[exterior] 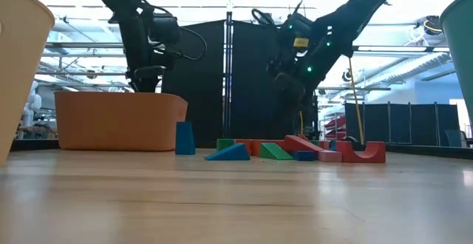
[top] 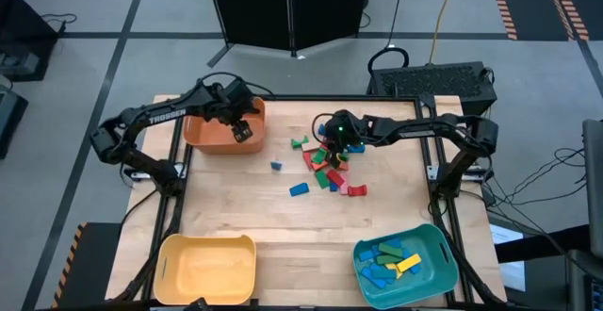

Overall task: Sort blocks by size
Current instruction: Put the blue arch block into the orange bin

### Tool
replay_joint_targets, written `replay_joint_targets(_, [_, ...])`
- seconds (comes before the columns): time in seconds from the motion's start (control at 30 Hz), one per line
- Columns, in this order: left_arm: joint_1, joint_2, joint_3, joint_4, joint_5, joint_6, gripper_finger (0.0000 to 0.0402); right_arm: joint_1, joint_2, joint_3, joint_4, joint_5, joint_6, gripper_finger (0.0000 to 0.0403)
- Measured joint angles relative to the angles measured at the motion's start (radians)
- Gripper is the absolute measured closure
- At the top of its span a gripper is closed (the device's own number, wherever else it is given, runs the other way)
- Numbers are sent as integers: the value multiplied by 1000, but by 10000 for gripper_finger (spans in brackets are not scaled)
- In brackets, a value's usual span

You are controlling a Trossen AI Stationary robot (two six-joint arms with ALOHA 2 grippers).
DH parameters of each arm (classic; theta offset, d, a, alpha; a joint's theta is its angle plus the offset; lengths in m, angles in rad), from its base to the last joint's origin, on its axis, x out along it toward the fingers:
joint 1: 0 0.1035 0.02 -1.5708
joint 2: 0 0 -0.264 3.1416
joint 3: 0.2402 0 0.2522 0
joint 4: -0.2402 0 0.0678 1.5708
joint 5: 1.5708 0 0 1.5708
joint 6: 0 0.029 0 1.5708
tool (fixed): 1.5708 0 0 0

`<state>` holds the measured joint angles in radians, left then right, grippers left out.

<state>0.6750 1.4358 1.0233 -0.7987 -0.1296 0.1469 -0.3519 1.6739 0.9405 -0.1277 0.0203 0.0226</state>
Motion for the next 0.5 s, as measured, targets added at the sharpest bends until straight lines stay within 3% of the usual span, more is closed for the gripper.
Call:
replay_joint_targets(0.17, [0, 0, 0, 12, -6, 20, 167, 0, -24, 1, -97, 0, -2, 292])
replay_joint_targets(0.5, [0, 0, 0, 38, -9, 23, 166, -4, -53, 72, -523, 47, 21, 280])
